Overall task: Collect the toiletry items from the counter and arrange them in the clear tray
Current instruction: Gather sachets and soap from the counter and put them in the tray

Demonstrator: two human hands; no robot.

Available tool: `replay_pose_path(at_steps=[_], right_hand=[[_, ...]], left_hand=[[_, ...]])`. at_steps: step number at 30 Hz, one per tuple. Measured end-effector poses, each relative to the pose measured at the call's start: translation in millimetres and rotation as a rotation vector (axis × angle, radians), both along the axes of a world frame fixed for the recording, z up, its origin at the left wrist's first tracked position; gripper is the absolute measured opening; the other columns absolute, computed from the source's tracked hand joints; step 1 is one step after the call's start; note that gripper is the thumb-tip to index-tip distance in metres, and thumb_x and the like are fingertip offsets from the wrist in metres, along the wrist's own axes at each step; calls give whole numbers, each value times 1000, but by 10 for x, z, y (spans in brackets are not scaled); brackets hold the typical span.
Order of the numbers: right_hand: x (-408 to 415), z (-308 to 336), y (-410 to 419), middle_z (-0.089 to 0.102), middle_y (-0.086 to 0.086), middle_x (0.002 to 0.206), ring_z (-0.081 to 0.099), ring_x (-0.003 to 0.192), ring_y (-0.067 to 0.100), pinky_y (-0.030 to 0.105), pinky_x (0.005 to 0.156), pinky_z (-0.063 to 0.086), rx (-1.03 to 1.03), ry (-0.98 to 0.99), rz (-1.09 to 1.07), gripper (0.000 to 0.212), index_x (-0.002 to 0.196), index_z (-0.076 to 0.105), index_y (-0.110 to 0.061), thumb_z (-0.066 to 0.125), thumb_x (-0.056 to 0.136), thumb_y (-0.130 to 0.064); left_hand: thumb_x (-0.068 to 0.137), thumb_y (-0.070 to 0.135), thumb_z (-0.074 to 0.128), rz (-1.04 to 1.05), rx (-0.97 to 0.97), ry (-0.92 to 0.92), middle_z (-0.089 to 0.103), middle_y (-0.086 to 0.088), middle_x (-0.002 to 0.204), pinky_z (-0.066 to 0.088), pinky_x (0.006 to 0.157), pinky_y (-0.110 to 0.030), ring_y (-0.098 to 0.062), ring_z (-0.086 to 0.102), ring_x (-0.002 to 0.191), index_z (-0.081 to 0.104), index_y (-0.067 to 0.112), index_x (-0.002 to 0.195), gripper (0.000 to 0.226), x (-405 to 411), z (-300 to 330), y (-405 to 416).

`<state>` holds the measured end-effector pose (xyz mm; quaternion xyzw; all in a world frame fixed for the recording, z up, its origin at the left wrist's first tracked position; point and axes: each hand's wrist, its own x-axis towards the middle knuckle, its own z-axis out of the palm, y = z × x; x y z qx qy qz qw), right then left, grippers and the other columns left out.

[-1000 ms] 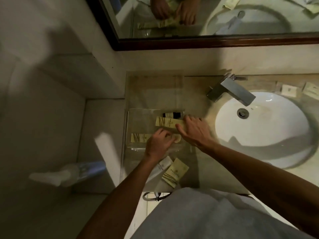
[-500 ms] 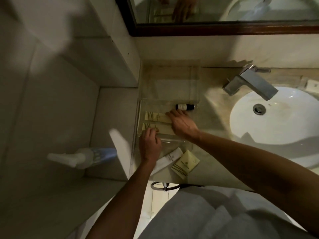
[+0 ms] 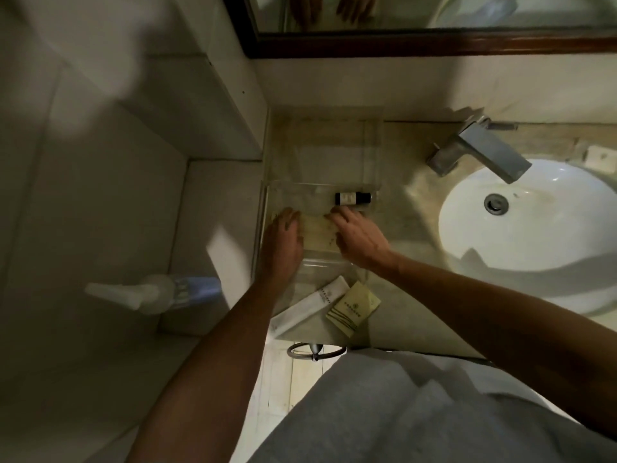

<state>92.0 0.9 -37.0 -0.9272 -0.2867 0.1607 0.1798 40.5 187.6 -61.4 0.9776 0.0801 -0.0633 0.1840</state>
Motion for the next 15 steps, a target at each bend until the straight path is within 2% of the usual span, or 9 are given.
replay_pose_path(at_steps=[3,4,6,8,11,13,15], right_hand=[[-114,83,-261,53,10,129,52,113,24,40,93,49,166,-152,-91,43,127,56,-15,64,85,-11],[-183,92,-380,55,10,123,53,109,24,39,90,49,220,-185,-78,36,122,58,-15,63,86,-14],[-382,44,-609,57,9,118,55,103,22,38,83,51,251,-195,54,27,115,60,-17,59,88,-19],[-632,-93,-758,57,8,124,55,108,23,40,87,52,133,-153,263,32,120,57,-21,59,89,-28],[-859,-289,-857,46,10,145,46,127,29,43,103,41,-196,-26,468,63,144,42,-23,61,88,-45],[-890,-274,-888,38,11,150,40,131,30,43,107,34,-299,27,482,71,150,34,-21,60,89,-46],[-889,-242,-915,38,9,148,39,130,28,41,107,31,-304,28,451,69,147,38,-20,59,88,-47]], left_hand=[[92,18,51,138,-56,-178,54,-7,123,49,86,-31,-18,53,105,51,14,123,31,-261,131,-125],[92,20,51,103,-48,-190,55,-7,114,49,80,-30,-17,53,95,53,14,117,26,-399,155,-192],[89,28,55,-93,-14,-150,56,-5,103,49,72,-31,-15,50,85,54,16,108,22,-711,99,-366],[87,43,57,-282,-11,-52,57,-5,106,49,79,-35,-17,51,90,54,17,111,36,-1022,-13,-549],[80,62,56,-364,39,70,57,-8,119,47,89,-37,-22,53,104,50,16,123,64,-1322,-164,-759],[78,61,59,-366,86,90,58,-9,117,47,87,-37,-24,54,102,50,14,126,68,-1381,-169,-861],[79,56,58,-381,132,88,58,-9,111,47,82,-37,-25,55,96,48,14,127,65,-1367,-129,-933]])
